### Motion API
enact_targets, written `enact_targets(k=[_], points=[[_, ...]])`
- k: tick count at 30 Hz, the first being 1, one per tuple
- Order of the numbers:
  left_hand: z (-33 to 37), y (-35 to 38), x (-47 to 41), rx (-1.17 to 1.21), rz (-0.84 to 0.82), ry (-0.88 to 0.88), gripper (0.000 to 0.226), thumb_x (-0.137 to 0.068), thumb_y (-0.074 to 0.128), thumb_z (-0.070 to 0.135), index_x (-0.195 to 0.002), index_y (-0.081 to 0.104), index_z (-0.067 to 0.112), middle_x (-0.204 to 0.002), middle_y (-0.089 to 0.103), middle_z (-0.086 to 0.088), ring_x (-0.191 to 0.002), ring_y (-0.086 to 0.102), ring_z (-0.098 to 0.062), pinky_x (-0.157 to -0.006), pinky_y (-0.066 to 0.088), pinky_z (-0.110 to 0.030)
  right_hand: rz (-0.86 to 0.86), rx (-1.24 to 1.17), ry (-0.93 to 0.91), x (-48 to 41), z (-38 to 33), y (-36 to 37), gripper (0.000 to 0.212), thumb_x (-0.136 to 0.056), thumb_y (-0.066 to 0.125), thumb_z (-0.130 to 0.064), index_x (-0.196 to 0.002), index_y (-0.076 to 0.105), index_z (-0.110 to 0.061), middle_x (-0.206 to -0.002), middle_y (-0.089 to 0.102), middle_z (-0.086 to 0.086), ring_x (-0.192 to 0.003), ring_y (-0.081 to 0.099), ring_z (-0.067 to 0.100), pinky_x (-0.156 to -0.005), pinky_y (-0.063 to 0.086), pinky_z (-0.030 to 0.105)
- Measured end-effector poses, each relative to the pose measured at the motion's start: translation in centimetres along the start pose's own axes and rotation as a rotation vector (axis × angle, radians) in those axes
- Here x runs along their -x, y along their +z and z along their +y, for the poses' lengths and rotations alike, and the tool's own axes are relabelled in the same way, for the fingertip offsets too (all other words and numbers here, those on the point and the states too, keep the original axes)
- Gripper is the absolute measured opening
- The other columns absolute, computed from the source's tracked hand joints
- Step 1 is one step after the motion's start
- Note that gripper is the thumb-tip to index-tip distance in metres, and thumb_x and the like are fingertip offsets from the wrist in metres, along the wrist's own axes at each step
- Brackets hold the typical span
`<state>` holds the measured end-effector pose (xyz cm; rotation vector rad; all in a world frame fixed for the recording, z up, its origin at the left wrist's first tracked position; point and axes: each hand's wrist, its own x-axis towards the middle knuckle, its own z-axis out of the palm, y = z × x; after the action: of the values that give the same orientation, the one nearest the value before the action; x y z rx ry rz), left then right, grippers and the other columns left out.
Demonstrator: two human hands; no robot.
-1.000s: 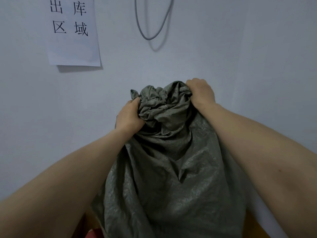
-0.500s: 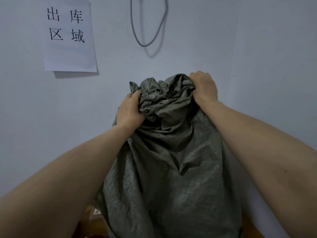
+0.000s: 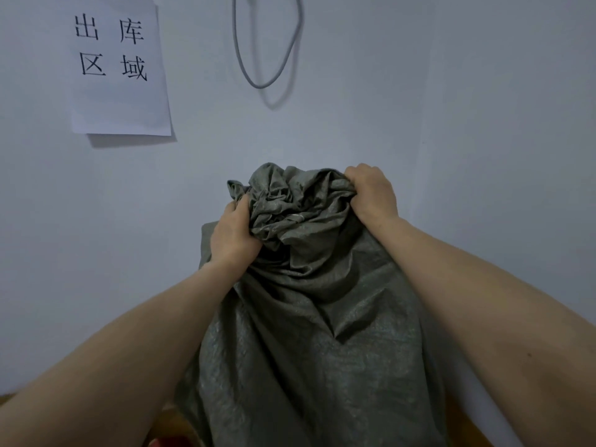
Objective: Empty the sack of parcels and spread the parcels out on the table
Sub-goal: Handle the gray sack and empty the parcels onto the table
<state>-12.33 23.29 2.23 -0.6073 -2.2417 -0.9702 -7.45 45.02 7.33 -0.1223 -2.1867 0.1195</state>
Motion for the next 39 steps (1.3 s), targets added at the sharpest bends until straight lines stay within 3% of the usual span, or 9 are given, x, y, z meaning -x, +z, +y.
enact_targets(k=[7, 13, 16, 19, 24, 27, 32, 36, 39], points=[[-1.6, 2.1, 2.0, -0.001, -0.041, -0.191, 0.045, -0.085, 0.058, 0.017, -0.127, 0.043, 0.018, -0.126, 0.050, -0.014, -0.111, 0.052, -0.037, -0.079, 0.042, -0.042, -0.295, -0.265, -0.015, 2.9, 0.1, 0.8, 0.048, -0.072, 0.062, -0.003, -0.120, 0.057, -0.010, -0.129, 0.036, 0.010, -0.109, 0.048, 0.026, -0.085, 0.037, 0.021], [-1.5, 2.5, 2.2, 0.209, -0.054, -0.368, 0.044, -0.085, 0.055, 0.020, -0.126, 0.039, 0.016, -0.129, 0.047, -0.021, -0.110, 0.051, -0.040, -0.081, 0.040, -0.040, -0.657, -0.314, 0.017, 6.0, -2.3, 1.0, 0.105, -0.068, 0.079, -0.019, -0.150, 0.014, -0.013, -0.155, 0.003, 0.005, -0.142, 0.014, 0.022, -0.108, 0.022, 0.021], [-0.6, 1.8, 2.4, 0.346, -0.206, -0.399, 0.088, -0.083, 0.063, 0.013, -0.149, 0.009, 0.035, -0.149, 0.020, -0.025, -0.131, 0.033, -0.039, -0.097, 0.036, -0.037, -0.575, -0.273, 0.044, 7.3, -2.7, 1.9, 0.093, -0.078, 0.069, -0.007, -0.151, 0.010, -0.015, -0.158, -0.001, 0.005, -0.144, 0.017, 0.025, -0.110, 0.026, 0.027], [0.3, 1.2, 3.2, 0.210, -0.501, -0.234, 0.139, -0.067, 0.084, 0.019, -0.135, -0.032, 0.051, -0.152, -0.012, -0.030, -0.144, 0.001, -0.042, -0.112, 0.024, -0.046, -0.549, -0.296, 0.102, 8.1, -2.5, 2.7, 0.075, -0.082, 0.057, 0.003, -0.147, 0.023, -0.013, -0.156, 0.008, 0.006, -0.138, 0.028, 0.026, -0.106, 0.030, 0.025], [0.7, 2.6, 4.6, -0.156, -0.624, -0.150, 0.153, -0.039, 0.086, 0.063, -0.114, -0.047, 0.060, -0.148, -0.026, -0.032, -0.140, -0.026, -0.041, -0.113, 0.010, -0.064, -0.559, -0.403, 0.117, 9.6, -3.5, 3.9, 0.054, -0.087, 0.055, 0.002, -0.138, 0.043, -0.009, -0.142, 0.040, 0.008, -0.131, 0.041, 0.023, -0.109, 0.034, 0.029], [0.3, 3.9, 5.5, -0.295, -0.553, -0.173, 0.140, -0.047, 0.080, 0.069, -0.127, -0.035, 0.062, -0.151, -0.022, -0.029, -0.142, -0.022, -0.039, -0.109, 0.012, -0.069, -0.519, -0.495, 0.077, 10.3, -4.2, 3.9, 0.038, -0.089, 0.057, 0.002, -0.126, 0.057, -0.006, -0.131, 0.056, 0.008, -0.123, 0.052, 0.021, -0.106, 0.040, 0.032], [0.6, 5.8, 6.3, -0.329, -0.341, -0.134, 0.075, -0.072, 0.066, 0.063, -0.135, 0.032, 0.038, -0.153, 0.003, -0.026, -0.144, 0.002, -0.039, -0.110, 0.016, -0.064, -0.521, -0.535, 0.036, 11.3, -3.9, 3.8, 0.032, -0.090, 0.056, 0.001, -0.120, 0.063, -0.007, -0.125, 0.063, 0.006, -0.119, 0.056, 0.018, -0.104, 0.041, 0.026], [0.2, 6.9, 6.8, -0.349, -0.319, -0.130, 0.046, -0.085, 0.058, 0.049, -0.125, 0.044, 0.030, -0.152, 0.013, -0.022, -0.142, 0.011, -0.039, -0.110, 0.018, -0.061, -0.660, -0.735, 0.119, 11.8, -3.3, 3.3, 0.039, -0.084, 0.060, 0.008, -0.121, 0.062, -0.006, -0.121, 0.064, 0.008, -0.110, 0.060, 0.015, -0.096, 0.046, 0.024], [0.2, 6.7, 6.6, -0.291, -0.315, -0.175, 0.049, -0.087, 0.057, 0.051, -0.130, 0.044, 0.032, -0.152, 0.014, -0.021, -0.142, 0.014, -0.039, -0.110, 0.020, -0.060, -0.537, -0.723, 0.251, 11.1, -0.5, 2.6, 0.057, -0.074, 0.073, -0.003, -0.127, 0.055, -0.013, -0.122, 0.055, 0.010, -0.116, 0.053, 0.020, -0.096, 0.045, 0.028]])
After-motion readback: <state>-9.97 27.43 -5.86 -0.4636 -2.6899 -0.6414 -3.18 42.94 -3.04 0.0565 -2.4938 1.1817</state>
